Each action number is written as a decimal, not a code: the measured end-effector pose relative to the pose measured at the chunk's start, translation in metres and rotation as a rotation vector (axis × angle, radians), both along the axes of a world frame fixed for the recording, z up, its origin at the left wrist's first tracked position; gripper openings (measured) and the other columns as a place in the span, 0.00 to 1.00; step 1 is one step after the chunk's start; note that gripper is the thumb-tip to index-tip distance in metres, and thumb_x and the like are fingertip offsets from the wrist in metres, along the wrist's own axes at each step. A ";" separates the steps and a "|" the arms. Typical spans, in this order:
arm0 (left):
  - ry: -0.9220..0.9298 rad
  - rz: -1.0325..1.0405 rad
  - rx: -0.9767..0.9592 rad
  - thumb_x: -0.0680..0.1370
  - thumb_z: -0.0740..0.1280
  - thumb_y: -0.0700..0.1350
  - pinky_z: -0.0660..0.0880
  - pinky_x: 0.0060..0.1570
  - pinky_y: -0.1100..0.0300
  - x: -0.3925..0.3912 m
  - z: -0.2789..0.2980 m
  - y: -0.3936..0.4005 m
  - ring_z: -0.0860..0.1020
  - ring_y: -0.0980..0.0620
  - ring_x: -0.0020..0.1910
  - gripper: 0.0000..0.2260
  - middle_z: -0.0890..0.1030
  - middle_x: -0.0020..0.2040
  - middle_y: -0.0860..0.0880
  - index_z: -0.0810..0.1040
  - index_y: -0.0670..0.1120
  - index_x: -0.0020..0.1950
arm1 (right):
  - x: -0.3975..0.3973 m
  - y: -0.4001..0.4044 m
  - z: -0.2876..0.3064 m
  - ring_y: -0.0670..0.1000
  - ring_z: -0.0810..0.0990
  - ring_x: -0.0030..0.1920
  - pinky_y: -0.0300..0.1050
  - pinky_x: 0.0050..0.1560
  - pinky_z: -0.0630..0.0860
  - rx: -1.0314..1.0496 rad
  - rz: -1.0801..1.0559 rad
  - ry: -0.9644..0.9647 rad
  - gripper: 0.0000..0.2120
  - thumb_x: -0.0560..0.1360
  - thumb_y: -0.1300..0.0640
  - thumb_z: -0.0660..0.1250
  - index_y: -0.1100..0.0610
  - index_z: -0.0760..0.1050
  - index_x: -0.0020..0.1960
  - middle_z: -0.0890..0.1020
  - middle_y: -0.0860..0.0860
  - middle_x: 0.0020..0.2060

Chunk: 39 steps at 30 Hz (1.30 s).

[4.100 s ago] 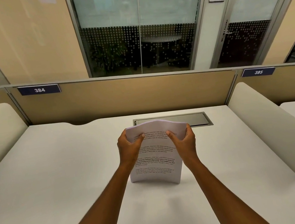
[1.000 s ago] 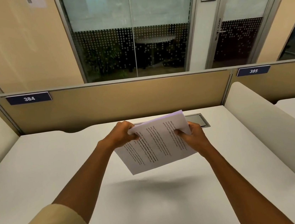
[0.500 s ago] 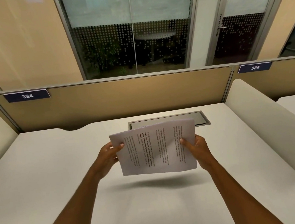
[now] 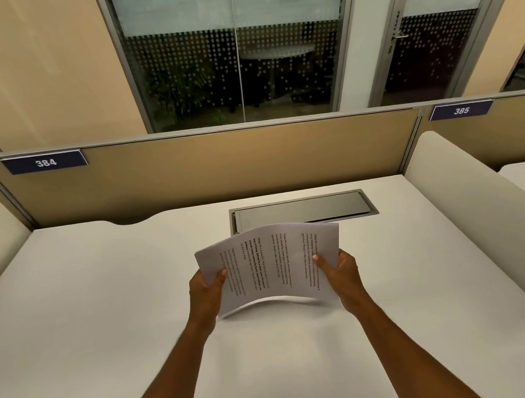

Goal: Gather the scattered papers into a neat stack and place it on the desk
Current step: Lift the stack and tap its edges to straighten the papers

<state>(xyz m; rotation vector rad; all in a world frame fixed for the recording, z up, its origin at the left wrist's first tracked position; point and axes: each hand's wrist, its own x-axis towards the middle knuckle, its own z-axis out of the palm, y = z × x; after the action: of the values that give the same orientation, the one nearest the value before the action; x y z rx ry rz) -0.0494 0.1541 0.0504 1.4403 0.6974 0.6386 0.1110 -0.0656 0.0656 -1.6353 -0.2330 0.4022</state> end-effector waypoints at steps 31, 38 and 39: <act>0.138 -0.004 0.095 0.80 0.63 0.40 0.80 0.52 0.47 0.004 -0.029 0.008 0.79 0.42 0.56 0.13 0.80 0.57 0.42 0.73 0.44 0.64 | 0.006 0.011 -0.035 0.57 0.80 0.55 0.53 0.55 0.80 -0.106 0.003 0.011 0.17 0.76 0.59 0.68 0.54 0.72 0.65 0.80 0.53 0.56; 0.133 -0.096 0.248 0.75 0.61 0.51 0.81 0.46 0.51 0.021 0.017 0.026 0.81 0.44 0.50 0.15 0.81 0.53 0.45 0.73 0.50 0.60 | 0.023 0.015 -0.011 0.57 0.81 0.52 0.51 0.50 0.82 -0.071 -0.025 -0.046 0.18 0.75 0.59 0.70 0.54 0.72 0.63 0.81 0.53 0.54; 0.140 -0.114 0.280 0.75 0.61 0.51 0.81 0.47 0.50 0.023 0.025 0.031 0.81 0.44 0.50 0.15 0.81 0.52 0.45 0.74 0.50 0.60 | 0.027 0.014 -0.006 0.56 0.82 0.52 0.50 0.49 0.82 -0.057 -0.025 -0.062 0.17 0.75 0.59 0.70 0.54 0.72 0.63 0.81 0.53 0.54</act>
<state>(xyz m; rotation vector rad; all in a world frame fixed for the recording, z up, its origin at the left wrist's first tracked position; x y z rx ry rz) -0.0260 0.1852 0.0758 1.7844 0.6467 0.5656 0.1381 -0.0511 0.0596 -1.7068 -0.2486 0.3422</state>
